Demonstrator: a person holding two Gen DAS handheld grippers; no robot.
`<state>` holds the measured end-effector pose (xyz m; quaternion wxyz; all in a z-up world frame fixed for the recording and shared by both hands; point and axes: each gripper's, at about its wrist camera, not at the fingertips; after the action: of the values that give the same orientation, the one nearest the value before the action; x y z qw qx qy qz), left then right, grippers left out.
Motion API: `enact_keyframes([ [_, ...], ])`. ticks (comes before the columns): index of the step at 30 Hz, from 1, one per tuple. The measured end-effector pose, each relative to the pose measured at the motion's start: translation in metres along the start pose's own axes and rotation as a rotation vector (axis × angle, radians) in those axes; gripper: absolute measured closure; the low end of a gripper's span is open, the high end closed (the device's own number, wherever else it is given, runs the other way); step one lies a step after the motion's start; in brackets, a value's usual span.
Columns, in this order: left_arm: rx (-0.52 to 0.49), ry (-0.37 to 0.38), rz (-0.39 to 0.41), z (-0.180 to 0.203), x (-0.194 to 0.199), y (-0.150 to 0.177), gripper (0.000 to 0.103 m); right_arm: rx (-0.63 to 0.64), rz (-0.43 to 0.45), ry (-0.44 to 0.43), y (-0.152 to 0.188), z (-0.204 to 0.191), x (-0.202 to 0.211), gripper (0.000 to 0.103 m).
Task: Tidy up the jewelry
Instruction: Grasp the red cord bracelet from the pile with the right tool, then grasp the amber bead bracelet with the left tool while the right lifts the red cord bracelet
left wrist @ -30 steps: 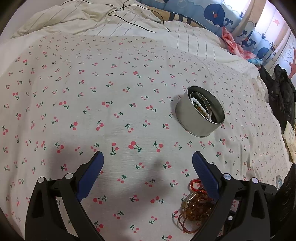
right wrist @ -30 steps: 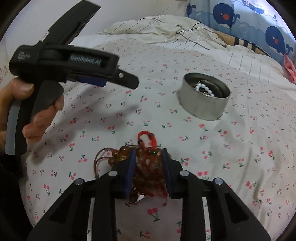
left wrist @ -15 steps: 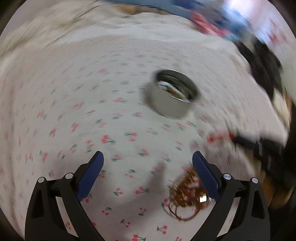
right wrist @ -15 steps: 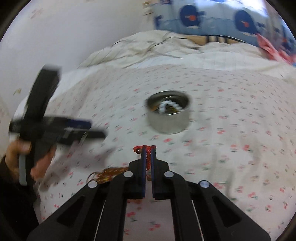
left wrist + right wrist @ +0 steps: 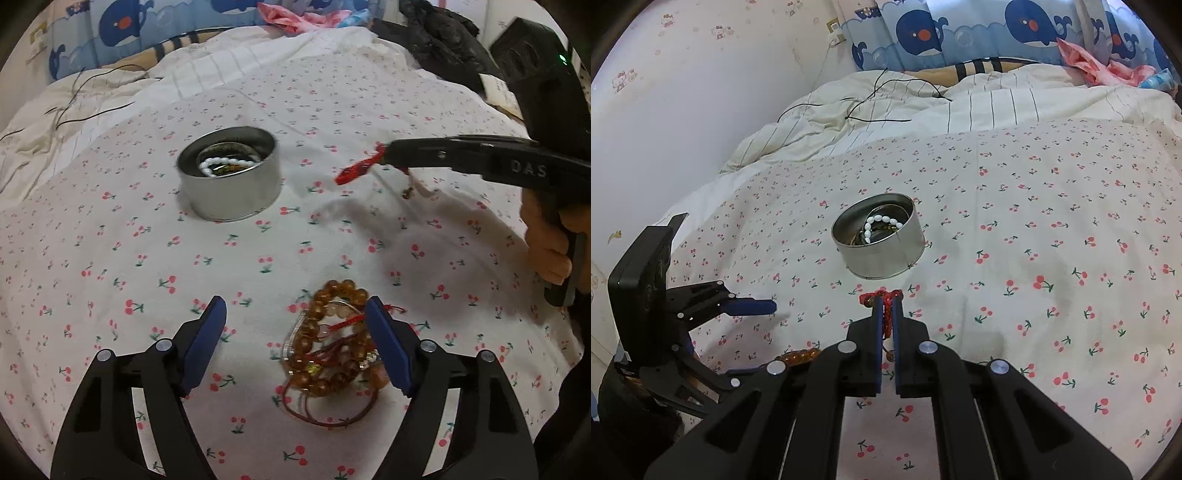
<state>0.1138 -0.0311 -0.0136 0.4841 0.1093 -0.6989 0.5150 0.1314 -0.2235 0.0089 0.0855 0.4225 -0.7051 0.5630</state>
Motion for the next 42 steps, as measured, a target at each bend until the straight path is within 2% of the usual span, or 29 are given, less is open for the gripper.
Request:
enact_keyframes([
  [2, -0.014, 0.003, 0.010, 0.004, -0.001, 0.000, 0.032, -0.005, 0.001, -0.004, 0.000, 0.001, 0.001, 0.098],
  [3, -0.012, 0.012, 0.007, 0.004, -0.002, 0.000, 0.042, -0.007, 0.000, -0.003, 0.000, 0.001, 0.000, 0.098],
  [4, -0.001, 0.024, -0.009, 0.004, -0.007, 0.000, 0.049, -0.009, 0.000, -0.002, 0.001, 0.001, 0.000, 0.098],
  [5, 0.010, 0.029, -0.022, 0.003, -0.010, 0.000, 0.062, -0.011, -0.001, -0.002, 0.001, 0.001, 0.000, 0.098],
  [6, 0.024, 0.036, -0.049, 0.001, -0.017, 0.001, 0.080, -0.013, -0.003, -0.003, 0.001, 0.001, 0.000, 0.098],
  [7, 0.027, 0.042, -0.067, 0.002, -0.021, 0.003, 0.085, -0.013, -0.004, -0.003, 0.001, 0.001, -0.001, 0.098],
  [9, 0.025, 0.033, -0.076, 0.002, -0.024, 0.003, 0.087, -0.015, -0.003, -0.002, 0.002, 0.001, -0.001, 0.098],
  [12, 0.048, 0.049, -0.048, -0.001, -0.017, 0.001, 0.092, -0.015, -0.002, -0.004, 0.002, 0.001, 0.000, 0.098],
  [19, 0.185, 0.050, 0.044, -0.031, -0.001, -0.006, 0.093, -0.012, -0.013, 0.001, 0.002, 0.001, -0.002, 0.098],
  [23, 0.238, 0.057, 0.073, -0.041, 0.003, -0.008, 0.093, 0.005, -0.067, 0.018, 0.004, 0.005, -0.008, 0.097],
  [25, 0.252, 0.052, 0.070, -0.043, 0.002, -0.007, 0.093, 0.010, -0.122, 0.025, 0.007, 0.009, -0.013, 0.071],
  [26, 0.261, 0.042, 0.060, -0.046, 0.000, -0.007, 0.093, 0.019, -0.128, 0.037, 0.009, 0.009, -0.014, 0.048],
  [28, 0.285, 0.015, 0.029, -0.050, -0.006, -0.004, 0.093, 0.045, -0.152, 0.055, 0.012, 0.008, -0.017, 0.046],
  [30, 0.310, 0.005, -0.034, -0.056, -0.018, 0.001, 0.092, 0.091, -0.193, 0.088, 0.018, 0.006, -0.023, 0.038],
  [31, 0.324, 0.003, -0.061, -0.058, -0.023, 0.004, 0.091, 0.117, -0.218, 0.116, 0.023, 0.005, -0.027, 0.037],
  [32, 0.332, 0.011, -0.081, -0.059, -0.028, 0.006, 0.085, 0.134, -0.245, 0.128, 0.026, 0.005, -0.032, 0.037],
  [33, 0.338, 0.023, -0.100, -0.059, -0.031, 0.008, 0.076, 0.166, -0.282, 0.149, 0.033, 0.003, -0.039, 0.037],
  [34, 0.335, 0.033, -0.108, -0.057, -0.033, 0.009, 0.072, 0.200, -0.298, 0.173, 0.038, 0.000, -0.043, 0.037],
  [36, 0.318, 0.048, -0.113, -0.051, -0.035, 0.008, 0.050, 0.244, -0.301, 0.192, 0.043, -0.004, -0.046, 0.041],
  [37, 0.293, 0.034, -0.115, -0.046, -0.036, 0.008, 0.050, 0.237, -0.297, 0.188, 0.042, -0.003, -0.045, 0.050],
  [38, 0.284, 0.022, -0.113, -0.043, -0.035, 0.008, 0.051, 0.228, -0.293, 0.190, 0.041, -0.001, -0.044, 0.071],
  [39, 0.288, 0.024, -0.107, -0.042, -0.035, 0.007, 0.065, 0.213, -0.283, 0.201, 0.039, 0.003, -0.042, 0.088],
  [40, 0.294, 0.027, -0.105, -0.043, -0.034, 0.006, 0.082, 0.192, -0.272, 0.197, 0.037, 0.007, -0.039, 0.088],
  [41, 0.310, 0.034, -0.099, -0.046, -0.033, 0.006, 0.093, 0.171, -0.262, 0.188, 0.035, 0.010, -0.037, 0.088],
  [42, 0.317, 0.037, -0.087, -0.048, -0.031, 0.006, 0.093, 0.146, -0.243, 0.181, 0.033, 0.013, -0.033, 0.089],
])
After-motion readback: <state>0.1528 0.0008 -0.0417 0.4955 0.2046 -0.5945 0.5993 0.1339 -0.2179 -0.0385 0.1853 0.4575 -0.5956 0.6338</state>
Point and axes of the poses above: each gripper's, at about its wrist camera, not at the fingertips, and x roughly against the way its jaws point, z to its right, y to its underside, and after that the axes turned 5 degrees about z, right-handed
